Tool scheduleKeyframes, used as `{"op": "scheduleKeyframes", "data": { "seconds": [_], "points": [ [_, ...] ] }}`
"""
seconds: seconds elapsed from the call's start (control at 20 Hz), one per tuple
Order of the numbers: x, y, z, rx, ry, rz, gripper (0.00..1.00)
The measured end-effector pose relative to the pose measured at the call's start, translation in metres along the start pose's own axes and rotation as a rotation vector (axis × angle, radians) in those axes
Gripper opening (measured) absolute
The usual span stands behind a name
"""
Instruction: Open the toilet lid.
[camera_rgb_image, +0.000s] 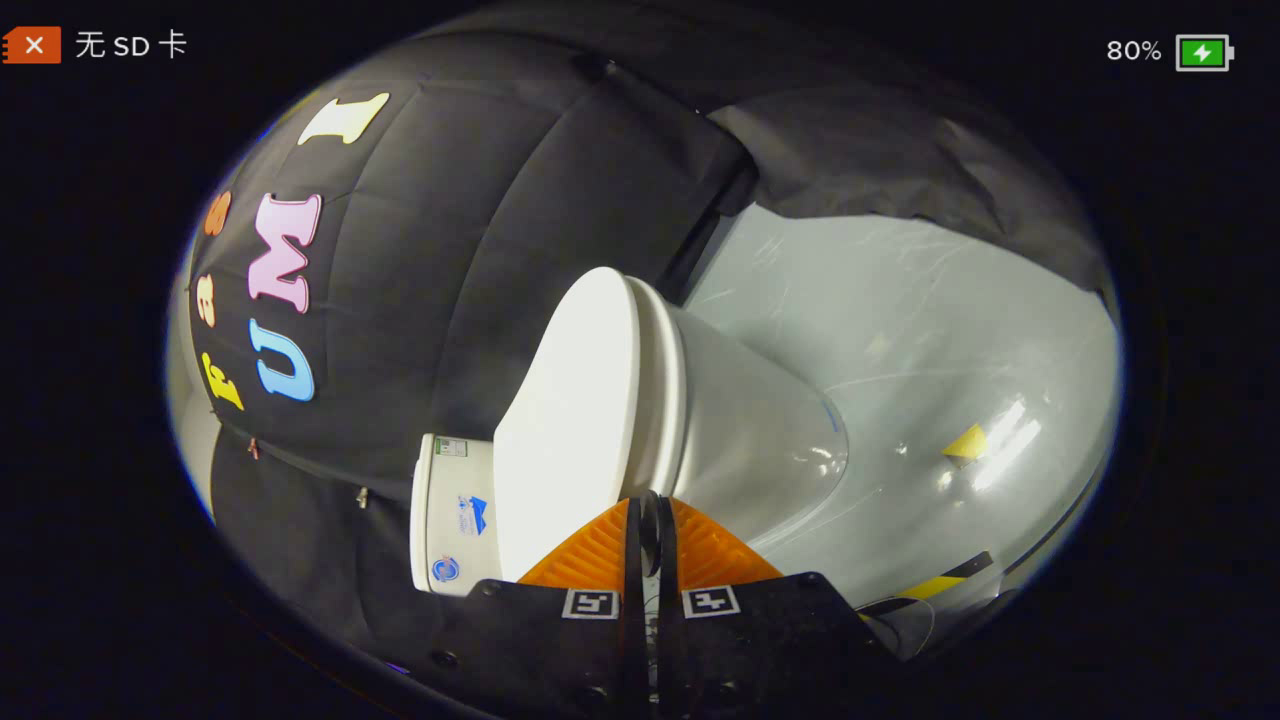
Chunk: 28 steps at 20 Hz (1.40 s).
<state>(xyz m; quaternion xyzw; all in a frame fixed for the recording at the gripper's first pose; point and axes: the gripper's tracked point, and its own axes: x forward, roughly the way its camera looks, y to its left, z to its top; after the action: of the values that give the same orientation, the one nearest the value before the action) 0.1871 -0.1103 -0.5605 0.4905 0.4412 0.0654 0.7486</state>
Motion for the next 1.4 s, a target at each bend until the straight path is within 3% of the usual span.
{"op": "scheduleKeyframes", "data": {
  "seconds": [0.6, 0.95, 1.4],
  "points": [
    [-0.063, 0.143, 0.011, -0.263, -0.152, -0.100, 0.06],
    [-0.088, 0.240, -0.005, -0.520, -0.269, -0.208, 0.06],
    [-0.096, 0.321, -0.036, -0.673, -0.409, -0.289, 0.06]
  ]
}}
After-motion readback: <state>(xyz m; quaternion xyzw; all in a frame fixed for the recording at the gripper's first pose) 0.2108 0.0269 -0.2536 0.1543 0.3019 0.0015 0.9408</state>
